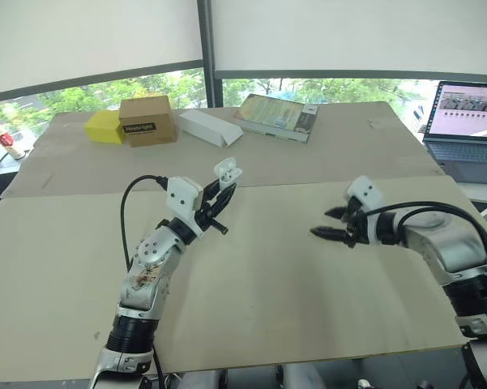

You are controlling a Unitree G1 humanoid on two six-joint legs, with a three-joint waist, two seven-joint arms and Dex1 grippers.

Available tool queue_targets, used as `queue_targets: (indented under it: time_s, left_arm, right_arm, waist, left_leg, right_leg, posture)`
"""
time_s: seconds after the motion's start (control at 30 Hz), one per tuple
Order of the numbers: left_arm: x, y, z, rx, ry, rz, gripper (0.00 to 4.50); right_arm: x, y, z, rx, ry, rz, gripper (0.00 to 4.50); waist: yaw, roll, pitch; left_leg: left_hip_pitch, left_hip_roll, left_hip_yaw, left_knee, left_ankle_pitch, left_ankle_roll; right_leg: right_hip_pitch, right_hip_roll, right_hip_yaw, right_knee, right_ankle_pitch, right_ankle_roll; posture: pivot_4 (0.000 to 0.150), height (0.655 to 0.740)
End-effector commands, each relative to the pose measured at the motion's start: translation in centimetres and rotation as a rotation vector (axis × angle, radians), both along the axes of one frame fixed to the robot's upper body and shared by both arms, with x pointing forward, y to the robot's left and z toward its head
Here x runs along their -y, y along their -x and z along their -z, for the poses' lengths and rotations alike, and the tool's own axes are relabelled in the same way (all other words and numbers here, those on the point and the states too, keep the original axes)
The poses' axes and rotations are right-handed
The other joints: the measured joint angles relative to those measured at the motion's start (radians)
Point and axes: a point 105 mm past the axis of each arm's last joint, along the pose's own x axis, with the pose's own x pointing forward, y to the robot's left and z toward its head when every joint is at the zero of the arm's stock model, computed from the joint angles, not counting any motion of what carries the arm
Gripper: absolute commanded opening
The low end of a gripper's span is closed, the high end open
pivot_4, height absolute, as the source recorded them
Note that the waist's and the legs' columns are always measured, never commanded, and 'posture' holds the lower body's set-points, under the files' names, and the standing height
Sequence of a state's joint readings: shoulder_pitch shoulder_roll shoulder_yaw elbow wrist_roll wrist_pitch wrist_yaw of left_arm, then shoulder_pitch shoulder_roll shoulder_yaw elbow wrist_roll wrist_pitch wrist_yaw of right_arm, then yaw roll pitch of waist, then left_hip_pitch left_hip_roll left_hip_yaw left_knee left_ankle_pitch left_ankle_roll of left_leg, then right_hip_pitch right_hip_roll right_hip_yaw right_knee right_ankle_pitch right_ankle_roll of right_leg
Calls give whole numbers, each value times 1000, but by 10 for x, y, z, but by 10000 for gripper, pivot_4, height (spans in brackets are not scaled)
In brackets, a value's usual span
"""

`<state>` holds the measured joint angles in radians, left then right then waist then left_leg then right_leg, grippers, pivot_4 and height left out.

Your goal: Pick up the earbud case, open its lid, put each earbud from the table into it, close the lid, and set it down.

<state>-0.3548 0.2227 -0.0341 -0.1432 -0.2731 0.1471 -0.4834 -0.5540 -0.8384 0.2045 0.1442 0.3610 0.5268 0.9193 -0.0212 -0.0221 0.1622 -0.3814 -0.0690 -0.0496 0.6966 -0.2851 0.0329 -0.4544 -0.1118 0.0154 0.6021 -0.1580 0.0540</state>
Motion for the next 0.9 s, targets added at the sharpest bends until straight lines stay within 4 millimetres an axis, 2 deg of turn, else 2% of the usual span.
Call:
queue_targets:
  time_s: [0.03,0.23,0.37,0.57,0.9]
  left_arm:
    - [1,6,-19,86,-2,4,5472]
    - [-1,7,-20,87,-7,-4,5472]
    - [0,7,-21,89,-9,-6,5472]
    - [-1,7,-20,88,-11,-8,5472]
    - [0,6,-21,91,-10,-11,5472]
  right_arm:
    - [10,-10,-8,57,59,-55,36728]
    - [12,-18,1,42,108,-86,36728]
    - [22,-18,10,3,165,-84,36728]
    - [35,-14,11,-37,203,-82,36728]
    - [43,-13,13,-48,225,-57,36728]
  waist:
    - [0,0,0]
    - [10,0,0]
    - [21,0,0]
    - [26,0,0]
    - [33,0,0]
  left_leg:
    - [0,1,0,0,0,0]
    - [-1,1,0,0,1,-1]
    - [-3,0,0,1,3,-5]
    - [-3,-1,0,1,3,-5]
    - [-3,-1,0,1,3,-5]
  right_leg:
    - [0,0,0,0,0,0]
    - [0,0,0,-3,0,0]
    - [0,-1,0,-6,1,1]
    - [0,-1,0,-6,2,2]
    - [1,-1,0,-6,2,2]
  posture:
    - [1500,7400]
    - [1500,7400]
    - [1500,7400]
    - [1500,7400]
    - [1500,7400]
